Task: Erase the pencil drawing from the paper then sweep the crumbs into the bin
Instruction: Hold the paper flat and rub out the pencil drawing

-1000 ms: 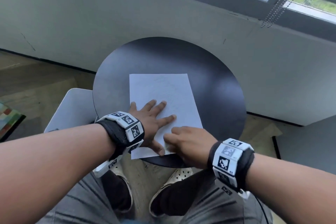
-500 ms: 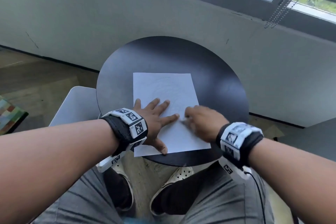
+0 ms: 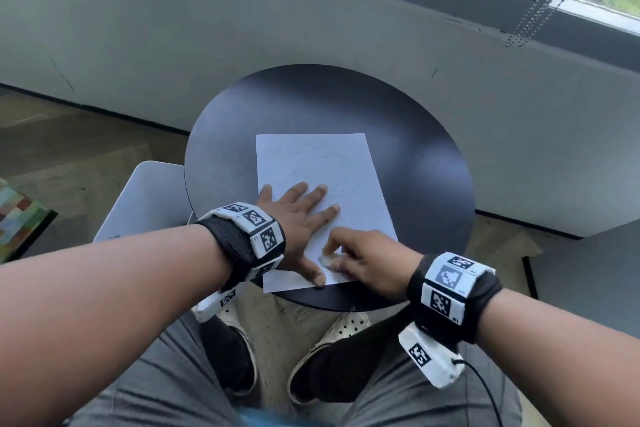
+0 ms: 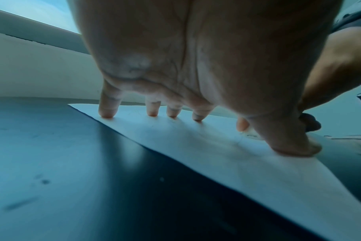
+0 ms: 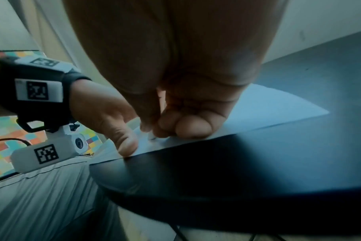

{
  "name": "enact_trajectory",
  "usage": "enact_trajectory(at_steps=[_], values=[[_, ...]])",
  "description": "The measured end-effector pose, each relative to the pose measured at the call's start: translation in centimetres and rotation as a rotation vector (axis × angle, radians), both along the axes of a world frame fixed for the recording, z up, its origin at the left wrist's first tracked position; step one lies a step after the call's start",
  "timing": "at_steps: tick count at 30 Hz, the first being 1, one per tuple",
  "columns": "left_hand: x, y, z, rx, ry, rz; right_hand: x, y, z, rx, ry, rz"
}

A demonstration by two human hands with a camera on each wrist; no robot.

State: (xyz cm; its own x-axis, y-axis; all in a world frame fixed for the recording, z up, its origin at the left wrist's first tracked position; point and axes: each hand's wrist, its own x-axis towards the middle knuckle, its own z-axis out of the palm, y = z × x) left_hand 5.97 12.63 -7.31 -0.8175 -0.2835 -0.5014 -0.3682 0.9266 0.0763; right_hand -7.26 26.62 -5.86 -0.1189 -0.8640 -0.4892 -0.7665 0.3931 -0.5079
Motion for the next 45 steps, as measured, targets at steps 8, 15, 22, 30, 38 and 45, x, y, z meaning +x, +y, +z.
enact_trajectory(at_steps=[8, 15, 22, 30, 38, 45], values=[[0.1, -0.2, -0.4, -0.012, 0.021, -0.006, -1.5, -1.8, -0.3, -0.114, 0.227, -0.255], [0.1, -0.2, -0.5, -0.016, 0.024, -0.013, -1.4, -1.6, -0.2, -0.058, 0.210, -0.162], [0.1, -0.1, -0.4, 0.002, 0.029, -0.003, 1.8, -0.3, -0.1, -0.060, 0.147, 0.032], [0.1, -0.1, -0.1, -0.002, 0.025, 0.002, -2.2, -1.4, -0.5, -0.072, 0.315, -0.265], [0.1, -0.1, -0.2, -0.005, 0.026, -0.002, -3.2, -2.3, 0.0, -0.054, 0.223, -0.318], [0.2, -0.1, -0.4, 0.027, 0.028, 0.001, -0.4, -1.5, -0.2, -0.045, 0.147, -0.090]])
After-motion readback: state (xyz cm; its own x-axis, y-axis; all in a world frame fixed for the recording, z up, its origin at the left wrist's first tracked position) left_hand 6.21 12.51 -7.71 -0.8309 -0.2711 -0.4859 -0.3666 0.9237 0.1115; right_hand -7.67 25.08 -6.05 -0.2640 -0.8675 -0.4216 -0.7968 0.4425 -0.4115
